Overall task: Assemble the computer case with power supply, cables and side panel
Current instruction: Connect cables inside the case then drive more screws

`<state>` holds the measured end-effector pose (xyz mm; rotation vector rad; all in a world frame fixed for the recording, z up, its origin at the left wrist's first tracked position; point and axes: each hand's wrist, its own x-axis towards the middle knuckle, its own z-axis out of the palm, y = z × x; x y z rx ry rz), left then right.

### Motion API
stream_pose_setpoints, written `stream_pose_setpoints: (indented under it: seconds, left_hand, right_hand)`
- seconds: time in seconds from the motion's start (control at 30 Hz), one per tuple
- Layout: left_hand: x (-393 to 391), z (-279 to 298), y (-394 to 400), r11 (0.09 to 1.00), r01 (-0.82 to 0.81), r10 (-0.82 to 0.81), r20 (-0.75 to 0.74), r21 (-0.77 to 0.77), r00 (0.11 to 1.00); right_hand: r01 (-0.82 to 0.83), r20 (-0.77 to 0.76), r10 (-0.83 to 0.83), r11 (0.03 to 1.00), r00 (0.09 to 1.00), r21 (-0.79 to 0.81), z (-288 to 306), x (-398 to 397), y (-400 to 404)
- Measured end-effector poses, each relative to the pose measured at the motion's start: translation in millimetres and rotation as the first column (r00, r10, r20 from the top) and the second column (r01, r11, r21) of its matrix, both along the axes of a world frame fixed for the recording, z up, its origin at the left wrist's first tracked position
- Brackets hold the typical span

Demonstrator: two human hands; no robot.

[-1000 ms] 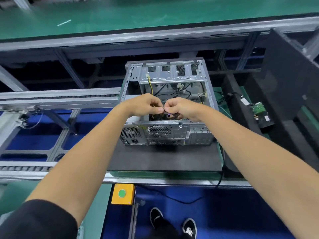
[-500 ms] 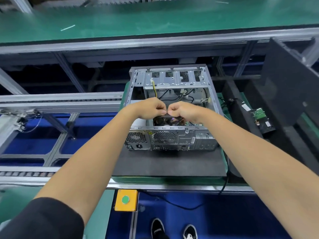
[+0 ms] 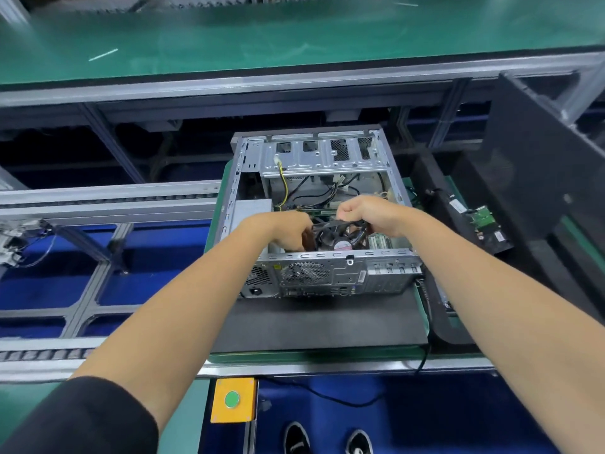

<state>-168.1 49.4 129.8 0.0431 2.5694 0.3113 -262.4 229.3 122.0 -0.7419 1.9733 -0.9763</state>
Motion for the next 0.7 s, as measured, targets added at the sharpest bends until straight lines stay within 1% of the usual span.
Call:
stream_pose_setpoints:
  seconds: [0.1, 0.17, 0.37, 0.47, 0.6, 0.7]
  left_hand:
    - [-5.3, -8.3, 7.0, 0.998, 0.014, -0.009, 0.073, -0.059, 0.997]
    - [-8.1, -12.1, 9.3, 0.996, 0.03, -0.019, 0.133, -0.081, 0.991]
    - [-12.8, -14.8, 5.1, 0.99, 0.118, -0.096, 0.244, -0.077, 0.965]
    - [-14.7, -19.5, 3.3, 0.991, 0.124, -0.113, 0.166, -0.057, 0.98]
    - [-15.7, -22.2, 4.7, 0.996, 0.066, -0.063, 0.064, -0.051, 0.996]
    - [-16.4, -21.0, 4.8, 0.997, 0.073, -0.071, 0.056, -0.04, 0.996]
  right_hand:
    - [0.035, 0.058, -0.033, 0.999, 0.998, -0.04, 2.6, -9.1, 5.8]
    - [0.05, 0.069, -0.046, 0.997, 0.997, -0.051, 4.8, -13.9, 8.8]
    - [-0.009, 0.012, 0.009, 1.0, 1.0, -0.012, 3.9, -16.3, 9.0]
    - [-0.004, 0.032, 0.005, 1.0, 0.999, -0.027, 1.3, -15.3, 7.6]
    - [-0.044, 0.073, 0.045, 0.999, 0.996, -0.02, 0.0, -13.5, 4.1]
    - [-0.092, 0.093, 0.093, 0.996, 0.991, -0.012, -0.7, -10.8, 1.2]
